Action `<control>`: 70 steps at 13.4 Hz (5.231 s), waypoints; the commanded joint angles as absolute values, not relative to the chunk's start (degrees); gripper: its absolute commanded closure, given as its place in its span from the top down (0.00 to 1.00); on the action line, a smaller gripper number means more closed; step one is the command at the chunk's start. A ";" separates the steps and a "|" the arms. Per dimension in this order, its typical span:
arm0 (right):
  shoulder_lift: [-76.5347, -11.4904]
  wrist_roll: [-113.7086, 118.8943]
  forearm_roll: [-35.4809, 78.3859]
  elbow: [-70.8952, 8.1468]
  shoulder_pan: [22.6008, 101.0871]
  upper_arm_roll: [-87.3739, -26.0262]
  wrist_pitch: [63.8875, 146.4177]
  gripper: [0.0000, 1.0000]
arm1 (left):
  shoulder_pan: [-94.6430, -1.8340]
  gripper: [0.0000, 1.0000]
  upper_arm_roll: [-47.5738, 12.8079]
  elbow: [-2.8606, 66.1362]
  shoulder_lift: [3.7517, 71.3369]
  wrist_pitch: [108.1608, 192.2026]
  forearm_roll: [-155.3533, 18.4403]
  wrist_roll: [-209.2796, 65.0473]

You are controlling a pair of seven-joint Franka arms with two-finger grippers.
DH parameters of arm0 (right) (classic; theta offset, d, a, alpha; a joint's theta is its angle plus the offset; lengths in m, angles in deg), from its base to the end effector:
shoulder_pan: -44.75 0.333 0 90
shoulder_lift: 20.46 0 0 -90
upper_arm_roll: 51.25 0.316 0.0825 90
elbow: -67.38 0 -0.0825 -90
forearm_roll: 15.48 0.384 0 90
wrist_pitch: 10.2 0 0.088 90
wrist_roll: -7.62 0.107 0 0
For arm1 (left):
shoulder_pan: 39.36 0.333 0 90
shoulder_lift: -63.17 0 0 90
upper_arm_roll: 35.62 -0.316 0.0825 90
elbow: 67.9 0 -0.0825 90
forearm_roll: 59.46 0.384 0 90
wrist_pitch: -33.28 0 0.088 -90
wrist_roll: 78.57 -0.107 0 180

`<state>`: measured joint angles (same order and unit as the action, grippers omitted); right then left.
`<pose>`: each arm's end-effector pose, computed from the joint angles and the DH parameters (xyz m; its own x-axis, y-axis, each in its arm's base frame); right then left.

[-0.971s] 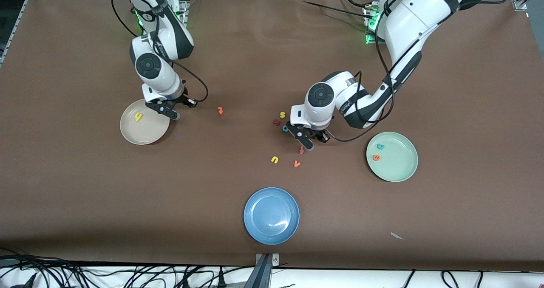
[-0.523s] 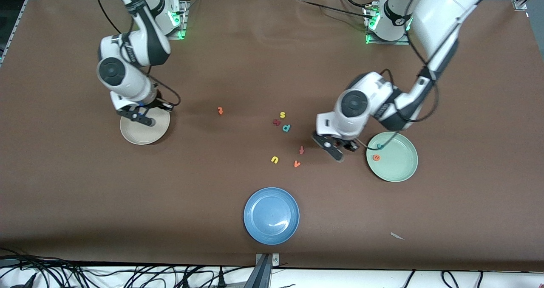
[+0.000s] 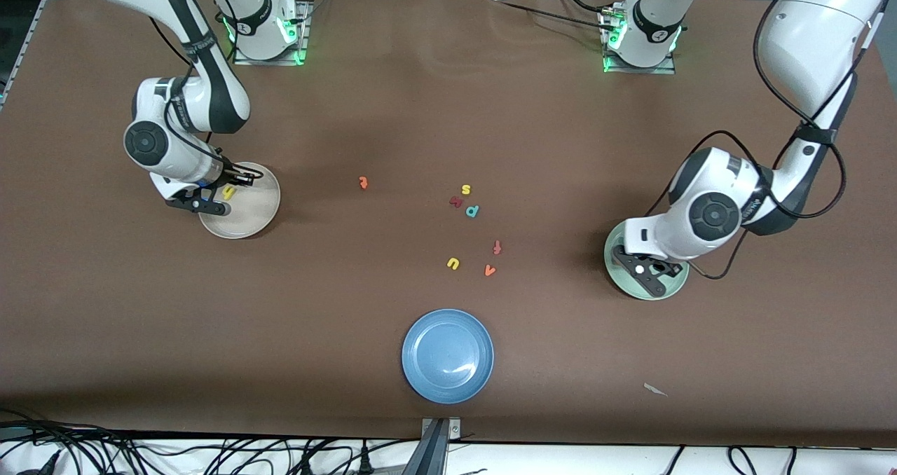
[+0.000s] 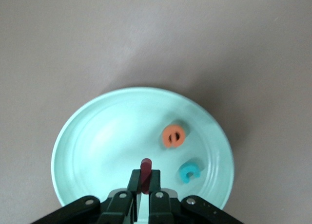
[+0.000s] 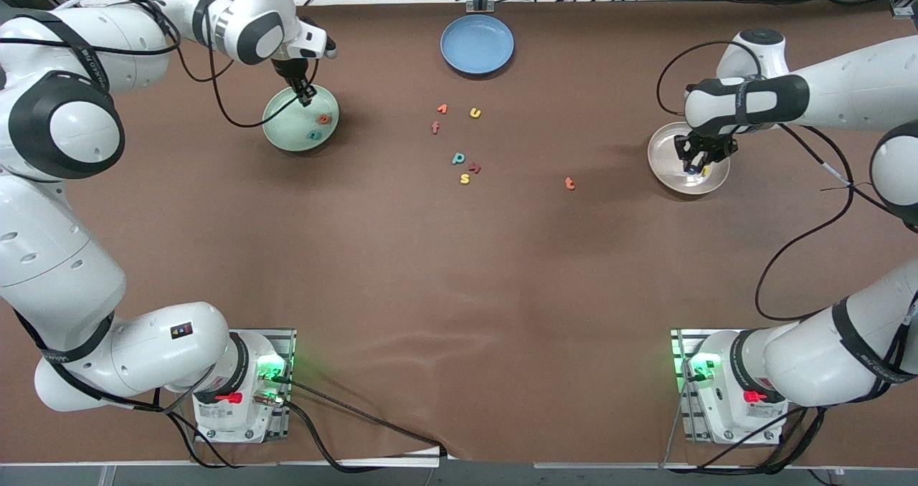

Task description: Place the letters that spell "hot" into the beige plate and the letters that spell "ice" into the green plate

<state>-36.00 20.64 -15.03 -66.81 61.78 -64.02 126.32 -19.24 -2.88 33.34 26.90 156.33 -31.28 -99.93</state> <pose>0.4900 0.0328 0.2044 0.9652 -0.1646 -0.2034 -0.1459 -0.9838 0.1037 0.6387 -0.0926 0.2392 0.6725 -0.7280 -0.1329 -0.7343 -0.6788 0.0030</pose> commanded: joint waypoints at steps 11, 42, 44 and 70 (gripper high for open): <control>-31.53 22.57 -14.08 -64.81 62.15 -51.01 123.83 0.99 | -18.36 1.00 -2.13 32.13 31.52 153.97 -42.84 -100.36; -45.16 32.85 -14.60 -62.34 69.44 -41.14 142.29 0.16 | -38.01 1.00 -32.68 26.50 61.84 128.29 -61.84 -78.74; -44.72 32.85 -14.60 -62.26 69.36 -41.23 141.94 0.09 | -38.66 1.00 -33.16 27.02 62.46 128.21 -61.75 -78.66; -39.80 20.19 -16.89 -61.82 68.39 -67.25 128.05 0.06 | -42.35 1.00 -33.42 26.85 63.43 124.34 -60.96 -77.51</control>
<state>-40.29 20.70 -16.93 -62.20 68.38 -67.21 127.85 -41.76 -33.08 28.96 64.15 126.04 -60.22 -77.89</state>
